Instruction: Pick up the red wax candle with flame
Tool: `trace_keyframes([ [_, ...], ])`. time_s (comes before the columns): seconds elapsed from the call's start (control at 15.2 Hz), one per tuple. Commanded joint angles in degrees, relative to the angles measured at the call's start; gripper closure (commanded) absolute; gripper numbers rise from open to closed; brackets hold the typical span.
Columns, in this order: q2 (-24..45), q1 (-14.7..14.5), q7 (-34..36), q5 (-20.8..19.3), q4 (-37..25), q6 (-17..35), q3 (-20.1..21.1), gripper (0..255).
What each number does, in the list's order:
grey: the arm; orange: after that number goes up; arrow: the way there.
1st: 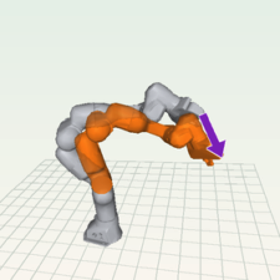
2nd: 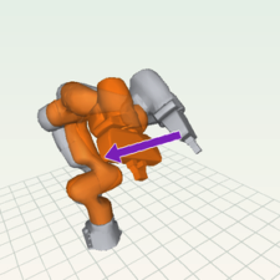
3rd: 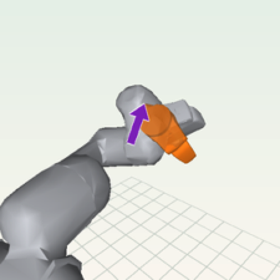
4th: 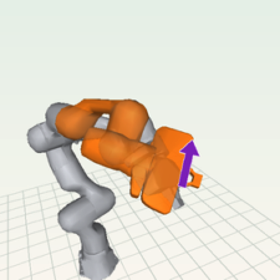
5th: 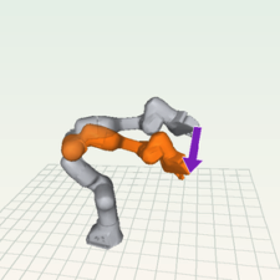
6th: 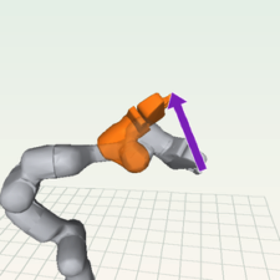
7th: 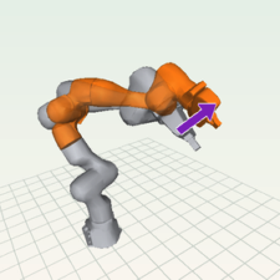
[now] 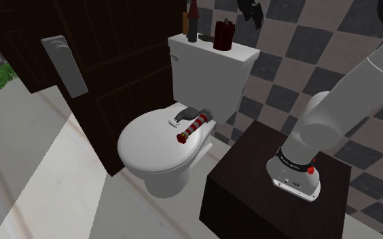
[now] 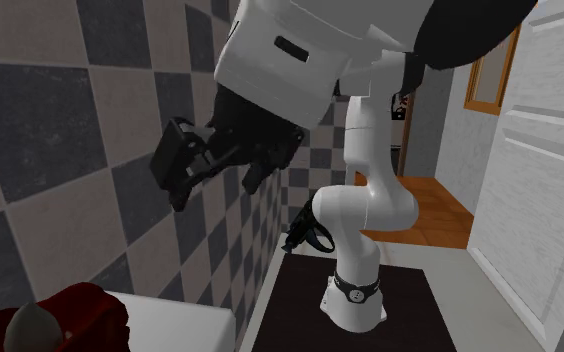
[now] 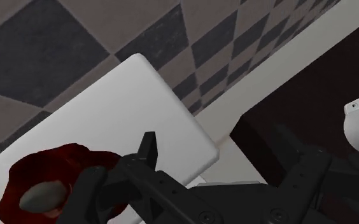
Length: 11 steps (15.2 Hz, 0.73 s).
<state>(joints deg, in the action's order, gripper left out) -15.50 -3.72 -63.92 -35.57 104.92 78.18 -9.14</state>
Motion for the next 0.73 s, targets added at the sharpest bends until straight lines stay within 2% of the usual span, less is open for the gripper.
trace_keyframes([
  [0.0,3.06,-0.16,-6.01,-3.00,-2.70,0.94,-0.50,0],
  [0.66,20.00,-0.61,-29.92,-14.20,-16.22,9.75,-0.99,0],
])
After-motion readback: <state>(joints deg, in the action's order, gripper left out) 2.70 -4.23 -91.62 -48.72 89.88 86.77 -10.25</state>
